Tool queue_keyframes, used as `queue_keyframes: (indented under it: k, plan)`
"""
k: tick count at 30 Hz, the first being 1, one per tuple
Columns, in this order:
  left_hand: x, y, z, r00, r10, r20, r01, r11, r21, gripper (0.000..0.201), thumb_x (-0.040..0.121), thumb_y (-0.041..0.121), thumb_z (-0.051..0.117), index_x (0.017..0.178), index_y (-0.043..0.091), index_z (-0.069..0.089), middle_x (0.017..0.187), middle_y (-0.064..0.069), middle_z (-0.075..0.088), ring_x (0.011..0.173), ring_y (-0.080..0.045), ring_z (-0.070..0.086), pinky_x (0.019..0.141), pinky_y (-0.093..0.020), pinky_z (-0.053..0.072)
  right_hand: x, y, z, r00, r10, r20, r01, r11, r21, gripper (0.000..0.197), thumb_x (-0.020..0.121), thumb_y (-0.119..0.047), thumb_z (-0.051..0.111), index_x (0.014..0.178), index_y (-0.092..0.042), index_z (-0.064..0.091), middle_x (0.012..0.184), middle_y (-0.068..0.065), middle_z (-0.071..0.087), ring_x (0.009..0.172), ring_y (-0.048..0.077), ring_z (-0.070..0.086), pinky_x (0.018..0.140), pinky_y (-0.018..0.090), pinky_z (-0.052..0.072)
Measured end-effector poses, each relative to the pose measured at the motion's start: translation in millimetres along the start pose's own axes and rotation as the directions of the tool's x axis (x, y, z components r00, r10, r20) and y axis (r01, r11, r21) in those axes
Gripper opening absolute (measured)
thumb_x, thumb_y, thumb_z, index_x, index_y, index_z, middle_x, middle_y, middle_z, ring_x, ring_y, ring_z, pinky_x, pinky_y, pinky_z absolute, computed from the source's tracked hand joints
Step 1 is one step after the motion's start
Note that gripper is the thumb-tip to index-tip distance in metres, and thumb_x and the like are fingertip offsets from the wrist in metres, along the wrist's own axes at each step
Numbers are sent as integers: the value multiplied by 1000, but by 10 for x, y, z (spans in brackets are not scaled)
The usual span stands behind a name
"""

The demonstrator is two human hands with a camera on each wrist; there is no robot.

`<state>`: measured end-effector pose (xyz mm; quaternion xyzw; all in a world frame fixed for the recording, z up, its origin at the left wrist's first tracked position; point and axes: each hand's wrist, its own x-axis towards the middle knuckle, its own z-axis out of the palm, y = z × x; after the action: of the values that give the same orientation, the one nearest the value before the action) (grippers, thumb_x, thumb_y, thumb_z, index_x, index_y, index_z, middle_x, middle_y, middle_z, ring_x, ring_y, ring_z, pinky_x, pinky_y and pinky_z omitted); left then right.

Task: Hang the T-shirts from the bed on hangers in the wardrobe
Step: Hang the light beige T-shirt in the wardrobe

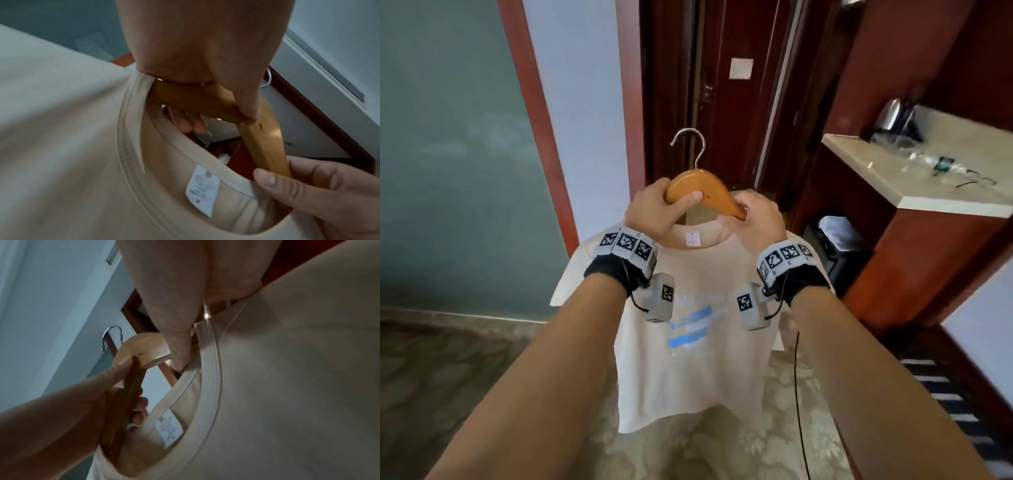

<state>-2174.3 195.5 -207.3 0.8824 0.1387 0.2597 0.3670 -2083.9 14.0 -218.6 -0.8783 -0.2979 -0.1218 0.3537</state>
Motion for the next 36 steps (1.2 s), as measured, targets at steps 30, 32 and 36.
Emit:
queue_keyframes:
  k: [30,32,36]
  plan:
    - [5093,1020,3048,969,195,151,-211,972,105,49,91,68,46,90,19,49,83,-5,66,78,-25,64,85,-54,50,4482,3082,-402,976,-198,96,217,791,-572,17,98,-32,51,105,-21,63,103,2,69,93,30,67,75,38,50]
    - [5394,1049,3219,970,187,152,-197,979,50,50,92,64,48,93,15,51,88,-12,67,82,-28,65,84,-54,52,4803,3262,-410,972,-180,151,235,745,-624,18,98,-32,51,105,-22,64,103,3,69,96,30,67,76,36,48]
    - [6061,1021,3580,973,185,141,-186,983,-5,52,90,64,49,96,13,54,93,-15,68,85,-30,66,86,-54,52,5457,3652,-332,966,-111,232,241,705,-667,19,95,-33,53,104,-22,67,101,3,69,98,27,67,77,34,50]
